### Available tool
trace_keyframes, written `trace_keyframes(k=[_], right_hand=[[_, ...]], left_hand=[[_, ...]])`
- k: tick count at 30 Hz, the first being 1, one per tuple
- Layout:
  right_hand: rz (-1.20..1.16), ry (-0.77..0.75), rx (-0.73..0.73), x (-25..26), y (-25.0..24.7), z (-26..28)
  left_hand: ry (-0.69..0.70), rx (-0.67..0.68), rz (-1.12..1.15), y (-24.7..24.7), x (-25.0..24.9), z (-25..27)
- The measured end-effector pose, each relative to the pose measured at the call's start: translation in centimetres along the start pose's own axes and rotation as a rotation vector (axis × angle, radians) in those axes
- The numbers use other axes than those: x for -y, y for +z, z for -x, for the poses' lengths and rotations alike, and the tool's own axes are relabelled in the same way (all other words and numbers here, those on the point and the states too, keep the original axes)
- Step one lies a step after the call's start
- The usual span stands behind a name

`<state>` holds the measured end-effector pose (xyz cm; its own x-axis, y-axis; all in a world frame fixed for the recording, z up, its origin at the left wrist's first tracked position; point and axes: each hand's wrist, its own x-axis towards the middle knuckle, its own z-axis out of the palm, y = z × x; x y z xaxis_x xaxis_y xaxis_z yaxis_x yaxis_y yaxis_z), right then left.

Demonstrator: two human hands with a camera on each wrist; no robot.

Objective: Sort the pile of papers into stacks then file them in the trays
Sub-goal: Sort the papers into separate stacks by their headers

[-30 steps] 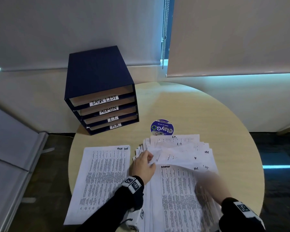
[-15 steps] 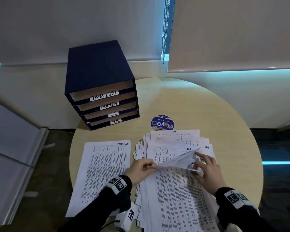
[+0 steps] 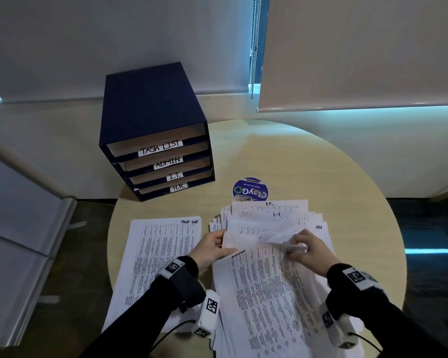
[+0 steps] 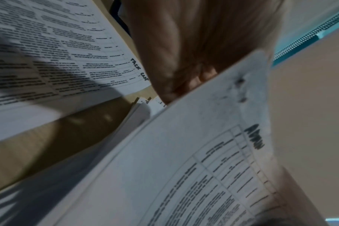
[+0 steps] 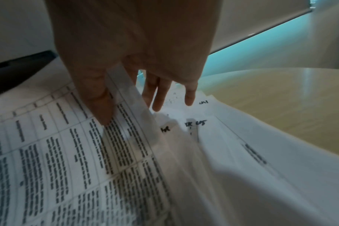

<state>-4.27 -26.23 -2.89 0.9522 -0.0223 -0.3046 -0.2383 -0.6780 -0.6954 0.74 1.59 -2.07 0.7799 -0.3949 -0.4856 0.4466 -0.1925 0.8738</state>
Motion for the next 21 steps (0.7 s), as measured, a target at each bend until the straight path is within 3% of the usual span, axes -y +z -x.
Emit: trace_keyframes(k=[4,10,14,19,21], right_hand=[[0.049,-0.111,-0.005,0.6,0.2,0.2],[0.264,-0.258,0.08,2.8,0.7,0.0],[0.284,-0.237,0.106,3.8,1.0,-0.6],[0.287,-0.243,0.165,4.5,0.9,-0.5],[0.276,-0.283,0.174,4.4,0.8,0.0]], left_hand=[[-0.059,-0.018,0.077,-0.1,0.1,0.1],[-0.035,-0.029,-0.024,-0.9,-0.4,0.1],[-0.081,-0.074,-0.114,-1.6,0.4,0.3],[-0.133,-0.13,0.054,-1.6,0.2,0.8],[-0.116,-0.191,0.015,-1.7,0.3,0.7]])
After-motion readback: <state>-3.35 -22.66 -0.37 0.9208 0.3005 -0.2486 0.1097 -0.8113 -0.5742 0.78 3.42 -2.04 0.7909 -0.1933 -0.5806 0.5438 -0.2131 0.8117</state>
